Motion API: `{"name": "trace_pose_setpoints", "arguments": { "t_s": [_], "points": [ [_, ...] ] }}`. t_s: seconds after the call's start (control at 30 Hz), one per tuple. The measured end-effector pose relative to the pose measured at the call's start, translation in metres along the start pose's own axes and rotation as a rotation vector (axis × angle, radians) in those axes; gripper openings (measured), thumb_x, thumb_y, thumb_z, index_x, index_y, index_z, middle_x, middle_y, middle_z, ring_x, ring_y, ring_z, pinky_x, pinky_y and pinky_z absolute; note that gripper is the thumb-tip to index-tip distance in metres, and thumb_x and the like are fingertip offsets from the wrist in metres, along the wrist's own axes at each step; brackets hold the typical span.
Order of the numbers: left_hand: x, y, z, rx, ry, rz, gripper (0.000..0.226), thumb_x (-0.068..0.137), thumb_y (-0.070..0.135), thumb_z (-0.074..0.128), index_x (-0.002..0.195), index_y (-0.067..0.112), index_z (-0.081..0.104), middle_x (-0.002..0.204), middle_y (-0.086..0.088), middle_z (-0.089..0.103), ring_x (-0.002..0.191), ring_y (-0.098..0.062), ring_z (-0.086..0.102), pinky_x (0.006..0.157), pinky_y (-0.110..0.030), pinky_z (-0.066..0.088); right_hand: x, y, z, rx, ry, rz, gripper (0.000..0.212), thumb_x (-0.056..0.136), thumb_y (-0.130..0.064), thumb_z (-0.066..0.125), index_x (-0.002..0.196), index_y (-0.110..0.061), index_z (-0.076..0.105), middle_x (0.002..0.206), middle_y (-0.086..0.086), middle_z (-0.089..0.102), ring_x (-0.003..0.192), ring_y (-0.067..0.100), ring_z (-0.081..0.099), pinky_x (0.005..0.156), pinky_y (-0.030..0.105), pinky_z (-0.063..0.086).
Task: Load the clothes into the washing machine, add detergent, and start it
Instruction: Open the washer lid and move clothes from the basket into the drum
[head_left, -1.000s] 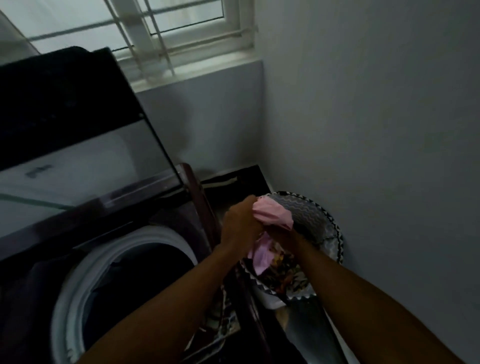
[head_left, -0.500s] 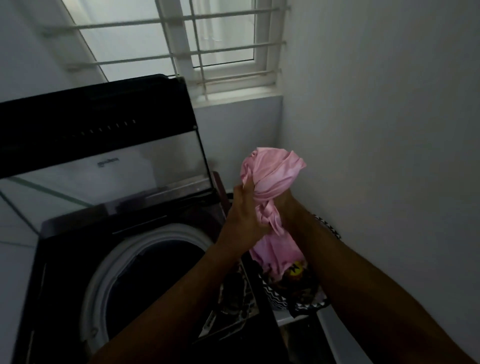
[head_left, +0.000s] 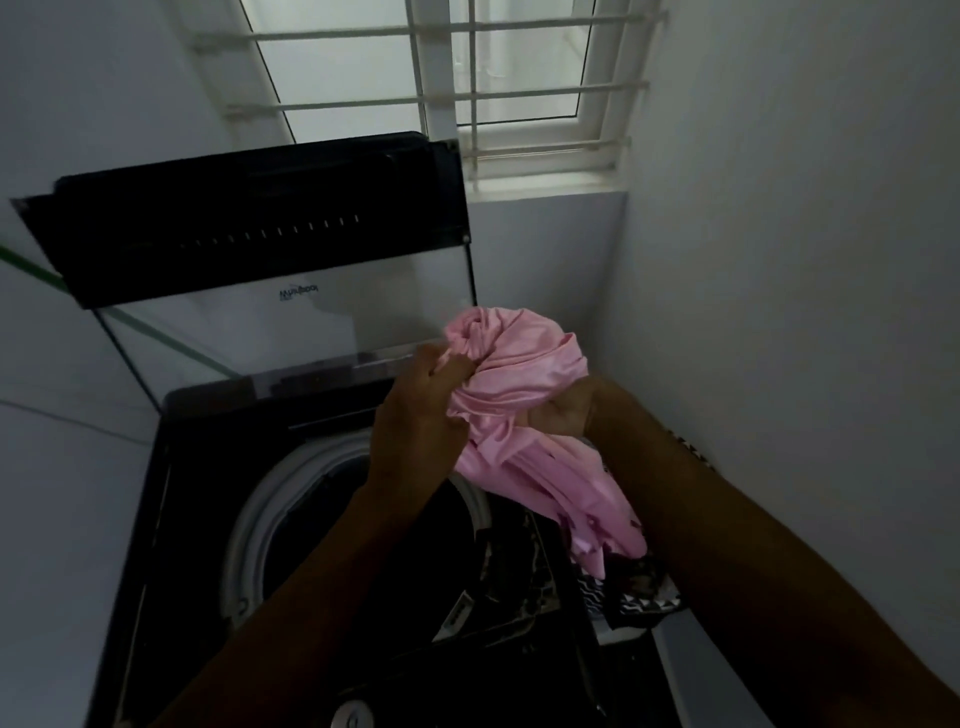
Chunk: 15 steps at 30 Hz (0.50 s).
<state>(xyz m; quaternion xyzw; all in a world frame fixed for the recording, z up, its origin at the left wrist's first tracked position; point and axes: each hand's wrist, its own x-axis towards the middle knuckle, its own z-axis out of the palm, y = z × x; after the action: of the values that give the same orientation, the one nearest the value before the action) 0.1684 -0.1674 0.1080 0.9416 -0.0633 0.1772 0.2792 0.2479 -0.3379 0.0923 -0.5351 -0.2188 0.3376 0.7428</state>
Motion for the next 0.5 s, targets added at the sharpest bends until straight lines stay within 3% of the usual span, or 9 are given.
{"name": "trace_pose_setpoints", "arguments": {
  "t_s": [0.03,0.07,0.13,0.2,0.23,0.3,0.4,0.5],
  "points": [
    [-0.003,-0.006,-0.006,0.008,0.034,0.007,0.067,0.058,-0.008,0.069,0.119,0.02,0.062,0.125,-0.001,0.051,0.11,-0.02,0.053,0.08,-0.021,0.041,-0.001,-0.004,0.0,-0.072,0.104,0.127,0.055,0.033,-0.037,0.098,0.08,-0.015,0.081,0.088,0.003,0.076,0.086,0.011,0.072,0.081,0.023,0.055],
    [-0.007,-0.014,-0.013,0.017,0.066,0.019,0.066,0.057,-0.009,0.067,0.118,0.018,0.063,0.123,-0.002,0.053,0.109,-0.022,0.054,0.08,-0.023,0.043,0.003,-0.006,0.0,-0.154,0.083,0.158,0.054,0.031,-0.041,0.097,0.078,-0.02,0.081,0.083,-0.007,0.075,0.077,0.004,0.071,0.074,0.016,0.055],
    [-0.016,-0.034,-0.022,0.041,0.108,0.0,0.061,0.057,-0.007,0.062,0.113,0.016,0.065,0.119,-0.006,0.056,0.107,-0.028,0.056,0.08,-0.03,0.048,0.005,-0.013,0.009,-0.449,0.055,0.281,0.051,0.068,-0.032,0.086,0.113,-0.014,0.071,0.104,-0.011,0.069,0.087,0.0,0.063,0.085,0.008,0.046],
    [-0.026,-0.054,-0.019,0.103,0.059,-0.07,0.043,0.064,0.009,0.055,0.104,0.017,0.065,0.114,-0.008,0.058,0.101,-0.032,0.057,0.076,-0.037,0.052,0.015,0.001,0.0,-0.542,0.169,0.401,0.038,0.089,-0.012,0.066,0.127,-0.009,0.059,0.112,0.002,0.064,0.093,0.013,0.061,0.092,0.025,0.049],
    [-0.033,-0.064,-0.012,0.146,-0.006,-0.101,0.037,0.067,0.019,0.048,0.101,0.017,0.065,0.109,-0.009,0.058,0.096,-0.034,0.058,0.074,-0.039,0.052,0.015,0.008,-0.003,-0.514,0.163,0.447,0.037,0.086,0.0,0.064,0.121,-0.012,0.061,0.108,0.005,0.065,0.092,0.019,0.062,0.088,0.035,0.051],
    [-0.05,-0.088,0.008,0.146,-0.137,-0.189,0.044,0.07,0.025,0.041,0.106,0.018,0.065,0.105,-0.011,0.057,0.093,-0.035,0.059,0.075,-0.041,0.052,0.015,0.02,-0.003,-0.632,0.08,0.495,0.047,0.073,0.012,0.066,0.108,-0.02,0.066,0.102,0.007,0.067,0.092,0.026,0.062,0.078,0.042,0.051],
    [-0.072,-0.11,0.033,0.019,-0.292,-0.42,0.061,0.074,0.011,0.051,0.133,0.025,0.052,0.124,-0.013,0.051,0.109,-0.035,0.058,0.091,-0.043,0.051,0.012,0.039,-0.002,-0.947,-0.038,0.522,0.058,0.069,0.002,0.077,0.123,-0.014,0.062,0.114,0.007,0.066,0.103,0.026,0.062,0.089,0.039,0.051],
    [-0.078,-0.108,0.049,0.188,-0.609,-0.576,0.071,0.082,0.029,0.063,0.146,0.026,0.032,0.137,-0.015,0.036,0.12,-0.042,0.049,0.099,-0.047,0.046,0.014,0.06,-0.001,-1.312,-0.105,0.472,0.076,0.067,-0.022,0.085,0.136,-0.018,0.053,0.132,0.003,0.06,0.121,0.02,0.055,0.099,0.026,0.039]
  ]
}}
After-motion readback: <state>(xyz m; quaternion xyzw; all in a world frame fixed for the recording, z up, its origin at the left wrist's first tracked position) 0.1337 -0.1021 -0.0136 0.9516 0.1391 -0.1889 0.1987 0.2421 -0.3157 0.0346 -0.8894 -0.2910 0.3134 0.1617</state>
